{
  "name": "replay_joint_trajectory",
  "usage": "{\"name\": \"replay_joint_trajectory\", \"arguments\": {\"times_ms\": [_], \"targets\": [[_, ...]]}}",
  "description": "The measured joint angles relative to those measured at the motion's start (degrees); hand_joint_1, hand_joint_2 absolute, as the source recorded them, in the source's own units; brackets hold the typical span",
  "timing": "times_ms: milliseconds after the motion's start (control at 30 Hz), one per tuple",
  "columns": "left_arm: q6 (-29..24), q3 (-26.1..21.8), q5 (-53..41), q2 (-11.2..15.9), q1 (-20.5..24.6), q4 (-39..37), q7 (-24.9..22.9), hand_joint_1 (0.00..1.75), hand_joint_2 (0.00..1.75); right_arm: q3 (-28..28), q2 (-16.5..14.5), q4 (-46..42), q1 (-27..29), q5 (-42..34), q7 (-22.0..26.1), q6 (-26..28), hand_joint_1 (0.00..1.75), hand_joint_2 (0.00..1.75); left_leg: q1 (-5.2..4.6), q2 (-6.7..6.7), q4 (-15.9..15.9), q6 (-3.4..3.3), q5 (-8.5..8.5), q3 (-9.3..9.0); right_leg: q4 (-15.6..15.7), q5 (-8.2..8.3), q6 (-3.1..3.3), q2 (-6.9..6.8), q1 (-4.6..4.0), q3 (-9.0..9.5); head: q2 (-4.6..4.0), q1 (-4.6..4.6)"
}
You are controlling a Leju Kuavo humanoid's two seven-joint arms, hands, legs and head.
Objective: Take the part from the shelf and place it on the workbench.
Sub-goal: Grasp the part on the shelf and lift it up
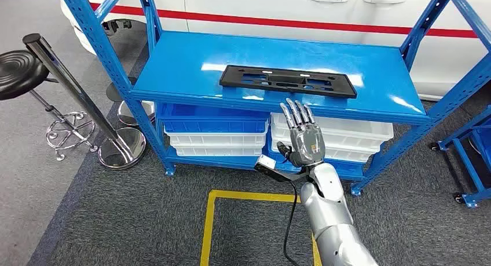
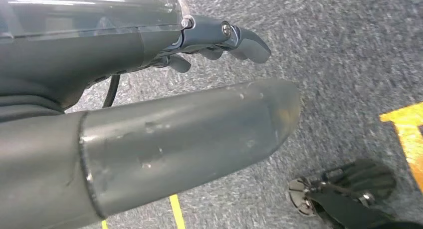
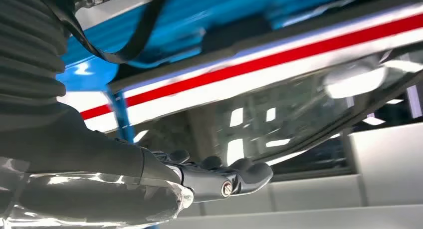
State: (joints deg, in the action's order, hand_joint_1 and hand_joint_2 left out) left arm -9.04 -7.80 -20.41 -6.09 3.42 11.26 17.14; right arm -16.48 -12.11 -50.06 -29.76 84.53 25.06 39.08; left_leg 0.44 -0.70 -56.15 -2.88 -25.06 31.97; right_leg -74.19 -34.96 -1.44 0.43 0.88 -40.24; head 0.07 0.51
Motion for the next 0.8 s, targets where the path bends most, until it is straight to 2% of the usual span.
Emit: {"name": "replay_joint_trajectory", "arguments": {"times_ms": [67, 133, 200, 233, 300, 333, 400, 467, 500, 533, 567, 633, 667, 733, 767, 800], "targets": [[0.0, 0.0, 0.0, -0.1, -0.1, 0.0, 0.0, 0.00, 0.00, 0.0, 0.0, -1.3, 0.4, 0.2, -0.6, 0.0, 0.00, 1.75, 0.08, -0.05, -0.1, 0.21, -0.63, -0.75, 3.1, 2.35, -0.22, -0.09, 0.17, 0.59, 0.00, 0.01], [0.0, 0.0, -0.1, -0.2, -0.1, 0.0, 0.0, 0.00, 0.00, 0.0, 0.1, -3.6, 1.0, 0.6, -1.8, 0.0, 0.00, 1.75, 0.15, -0.06, -0.5, 0.74, -1.94, -2.15, 10.2, 7.95, -0.32, -0.35, 0.37, 2.15, 0.00, 0.01], [0.0, -0.1, -0.3, -0.2, 0.0, 0.0, 0.0, 0.00, 0.00, 0.0, 0.1, -5.2, 1.4, 1.1, -2.6, 0.0, 0.00, 1.75, 0.08, -0.02, -0.9, 1.52, -3.08, -2.77, 14.6, 11.27, 0.27, -0.56, 0.18, 3.17, 0.00, -0.01], [0.0, -0.1, -0.4, -0.2, 0.1, 0.0, 0.0, 0.00, 0.00, 0.1, 0.1, -5.9, 1.6, 1.2, -2.8, 0.0, 0.00, 1.75, 0.03, 0.03, -1.2, 1.96, -3.37, -2.88, 15.1, 11.65, 0.70, -0.58, 0.02, 3.20, 0.00, -0.02], [0.0, -0.1, -0.5, -0.2, 0.3, 0.0, 0.0, 0.00, 0.00, 0.4, 0.1, -7.4, 2.1, 1.4, -3.3, 0.0, 0.00, 1.75, 0.15, 0.17, -2.3, 2.63, -3.34, -2.47, 15.2, 11.62, 1.57, -0.39, -0.05, 3.50, 0.00, -0.04], [0.0, -0.2, -0.5, -0.2, 0.3, 0.0, 0.0, 0.00, 0.00, 0.6, 0.1, -8.1, 2.2, 1.4, -3.6, 0.0, 0.00, 1.75, 0.23, 0.27, -3.9, 2.87, -3.15, -1.74, 15.3, 11.43, 1.97, -0.34, 0.02, 3.84, 0.00, -0.03], [0.0, -0.2, -0.6, -0.3, 0.3, 0.0, 0.0, 0.00, 0.00, 1.0, 0.2, -9.1, 2.2, 1.4, -4.2, 0.0, 0.00, 1.75, 0.37, 0.40, -9.4, 3.36, -4.10, 1.53, 15.5, 10.99, 2.67, -0.33, 0.12, 4.63, 0.00, -0.04], [0.0, -0.2, -0.6, -0.3, 0.3, 0.0, 0.0, 0.00, 0.00, 1.5, 0.2, -9.7, 2.5, 1.3, -4.5, 0.0, 0.00, 1.75, 0.41, 0.41, -15.9, 3.74, -7.15, 5.92, 15.6, 10.41, 3.09, -0.31, -0.03, 5.18, 0.00, -0.06], [0.0, -0.2, -0.6, -0.3, 0.3, 0.0, 0.0, 0.00, 0.00, 1.7, 0.2, -9.9, 2.7, 1.2, -4.6, 0.0, 0.00, 1.75, 0.41, 0.42, -17.8, 3.80, -8.29, 7.62, 15.6, 10.10, 3.15, -0.26, -0.13, 5.47, 0.00, -0.06], [0.0, -0.2, -0.6, -0.3, 0.2, 0.0, 0.0, 0.00, 0.00, 1.8, 0.2, -10.1, 2.9, 1.2, -4.7, 0.0, 0.00, 1.75, 0.41, 0.42, -17.9, 3.71, -8.19, 8.44, 15.5, 9.80, 3.17, -0.19, -0.21, 5.81, 0.00, -0.06], [0.0, -0.2, -0.6, -0.3, 0.2, 0.0, 0.0, 0.00, 0.00, 2.0, 0.2, -10.2, 3.0, 1.2, -4.7, 0.0, 0.00, 1.75, 0.39, 0.42, -15.9, 3.52, -6.60, 8.27, 15.5, 9.47, 3.14, -0.13, -0.28, 6.24, 0.00, -0.06], [0.0, -0.3, -0.6, -0.3, 0.1, 0.0, 0.0, 0.00, 0.00, 2.4, 0.2, -10.5, 3.1, 1.4, -5.0, 0.0, 0.00, 1.75, 0.27, 0.45, -8.4, 2.86, -1.28, 5.87, 15.5, 8.84, 2.96, -0.08, -0.36, 7.15, 0.00, -0.04], [0.0, -0.3, -0.7, -0.3, 0.2, 0.0, 0.0, 0.00, 0.00, 2.7, 0.2, -10.6, 3.1, 1.6, -5.4, 0.0, 0.00, 1.75, 0.09, 0.49, -5.1, 2.51, 0.08, 4.72, 15.5, 8.58, 2.79, -0.06, -0.44, 7.44, 0.00, -0.04], [0.0, -0.4, -0.8, -0.3, 0.3, 0.0, 0.0, 0.00, 0.00, 3.6, 0.3, -10.7, 3.1, 2.3, -6.8, 0.0, 0.00, 1.75, -0.25, 0.49, -2.2, 1.92, 0.59, 3.61, 15.5, 8.14, 2.21, -0.04, -0.52, 7.55, 0.00, -0.04], [0.0, -0.4, -1.0, -0.3, 0.3, 0.0, 0.0, 0.00, 0.00, 4.2, 0.4, -10.7, 3.1, 2.8, -8.0, 0.0, 0.00, 1.75, -0.38, 0.46, -2.1, 1.70, 0.30, 3.47, 15.5, 7.99, 1.85, -0.04, -0.57, 7.59, 0.00, -0.05], [0.0, -0.5, -1.1, -0.4, 0.3, 0.0, 0.0, 0.00, 0.00, 5.0, 0.6, -10.7, 3.1, 3.3, -9.5, 0.0, 0.00, 1.75, -0.19, 0.44, -1.9, 1.40, 0.78, 3.16, 15.6, 7.80, 1.48, -0.06, -0.60, 7.71, 0.00, -0.04]]}}
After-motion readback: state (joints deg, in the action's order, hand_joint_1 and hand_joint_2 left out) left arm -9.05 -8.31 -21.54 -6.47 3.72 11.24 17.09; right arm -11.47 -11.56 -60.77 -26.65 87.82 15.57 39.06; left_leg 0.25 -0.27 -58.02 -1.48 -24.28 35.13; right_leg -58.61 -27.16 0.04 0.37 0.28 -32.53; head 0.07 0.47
